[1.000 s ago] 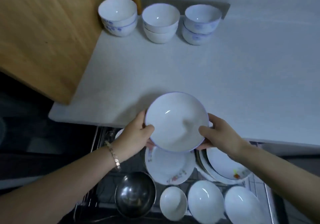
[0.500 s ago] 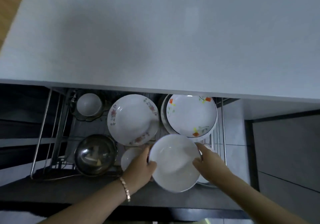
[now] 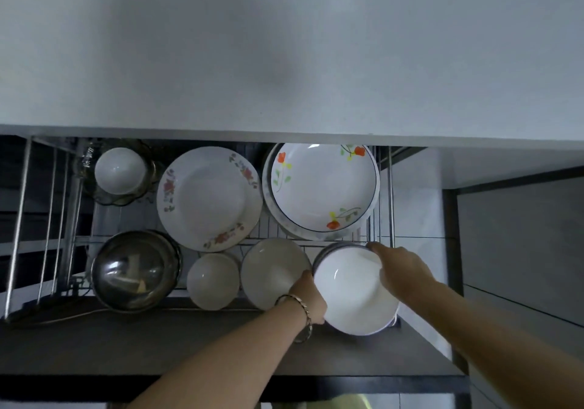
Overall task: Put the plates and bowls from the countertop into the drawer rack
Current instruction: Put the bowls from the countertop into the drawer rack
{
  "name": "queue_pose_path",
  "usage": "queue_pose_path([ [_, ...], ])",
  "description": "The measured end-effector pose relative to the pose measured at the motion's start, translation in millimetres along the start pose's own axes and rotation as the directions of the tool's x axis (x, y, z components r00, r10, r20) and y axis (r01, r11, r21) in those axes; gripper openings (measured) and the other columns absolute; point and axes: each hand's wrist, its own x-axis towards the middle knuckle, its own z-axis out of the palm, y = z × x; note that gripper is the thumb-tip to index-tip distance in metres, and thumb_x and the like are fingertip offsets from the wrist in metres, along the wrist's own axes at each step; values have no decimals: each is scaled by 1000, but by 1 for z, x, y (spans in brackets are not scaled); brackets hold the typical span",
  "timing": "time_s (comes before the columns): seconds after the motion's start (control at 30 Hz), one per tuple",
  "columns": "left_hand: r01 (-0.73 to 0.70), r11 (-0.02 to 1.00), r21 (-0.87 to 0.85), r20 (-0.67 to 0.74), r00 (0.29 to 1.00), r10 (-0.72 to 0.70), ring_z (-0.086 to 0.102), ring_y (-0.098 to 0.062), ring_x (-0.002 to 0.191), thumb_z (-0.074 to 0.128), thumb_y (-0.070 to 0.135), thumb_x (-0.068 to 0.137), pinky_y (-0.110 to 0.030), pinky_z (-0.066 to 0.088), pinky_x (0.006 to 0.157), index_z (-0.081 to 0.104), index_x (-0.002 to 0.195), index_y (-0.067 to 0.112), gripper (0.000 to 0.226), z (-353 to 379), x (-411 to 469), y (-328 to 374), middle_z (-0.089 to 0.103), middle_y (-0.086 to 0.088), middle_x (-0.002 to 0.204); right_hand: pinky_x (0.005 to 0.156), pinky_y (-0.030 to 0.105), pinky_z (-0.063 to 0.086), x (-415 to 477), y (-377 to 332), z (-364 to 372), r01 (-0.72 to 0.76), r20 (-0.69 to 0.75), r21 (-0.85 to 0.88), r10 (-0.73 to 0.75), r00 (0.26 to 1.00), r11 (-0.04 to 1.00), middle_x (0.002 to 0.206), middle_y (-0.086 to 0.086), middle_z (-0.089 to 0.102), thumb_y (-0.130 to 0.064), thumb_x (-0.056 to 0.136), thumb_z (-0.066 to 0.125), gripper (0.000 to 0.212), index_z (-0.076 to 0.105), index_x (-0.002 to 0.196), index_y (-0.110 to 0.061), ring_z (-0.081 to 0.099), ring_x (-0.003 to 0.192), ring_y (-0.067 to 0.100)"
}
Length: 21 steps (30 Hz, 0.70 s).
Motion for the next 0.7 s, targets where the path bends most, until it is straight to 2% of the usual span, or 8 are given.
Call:
queue_pose_path([
  [0.1,39,999,-27,-28,999,-40,55,-29,119,57,6,84,-35,48,102,42,131,4,49,-1,6,-4,53,-15,132,89,34,51,9,-8,1,72,-1,-96,-72,997,993,120,12,63,-6,94,42,55,31,144,-26,63,108,28],
  [0.27,17,998,-57,-57,998,-20,59,-26,112,52,10,86,-34,51,97,48,128,10,42,-4,5,-8,59,-12,123,83,32,51,24,-19,3,63,-2,-196,-65,998,979,100,8,65,-3,93,41,53,34,141,-25,63,103,26],
  [0.37,-39,999,-30,-112,993,36,54,-24,118,47,10,89,-29,46,96,44,131,11,43,-8,3,-5,54,-10,131,88,33,50,32,-21,5,43,9,-122,-42,999,992,116,10,64,-4,94,38,53,35,141,-27,61,110,28],
  [0.5,-148,983,-104,-66,988,142,46,-24,127,45,4,86,-30,43,101,33,140,19,56,-13,1,3,47,-6,139,91,36,50,40,-19,9,46,14,-81,-45,999,996,122,11,62,-3,92,40,53,38,140,-26,59,114,30],
  [0.7,-162,978,-128,-111,983,148,48,-24,123,43,0,83,-30,44,100,42,135,17,54,-15,-3,11,52,-8,134,94,36,51,39,-10,12,30,12,17,-30,999,999,123,13,63,0,90,45,52,42,138,-21,61,112,30],
])
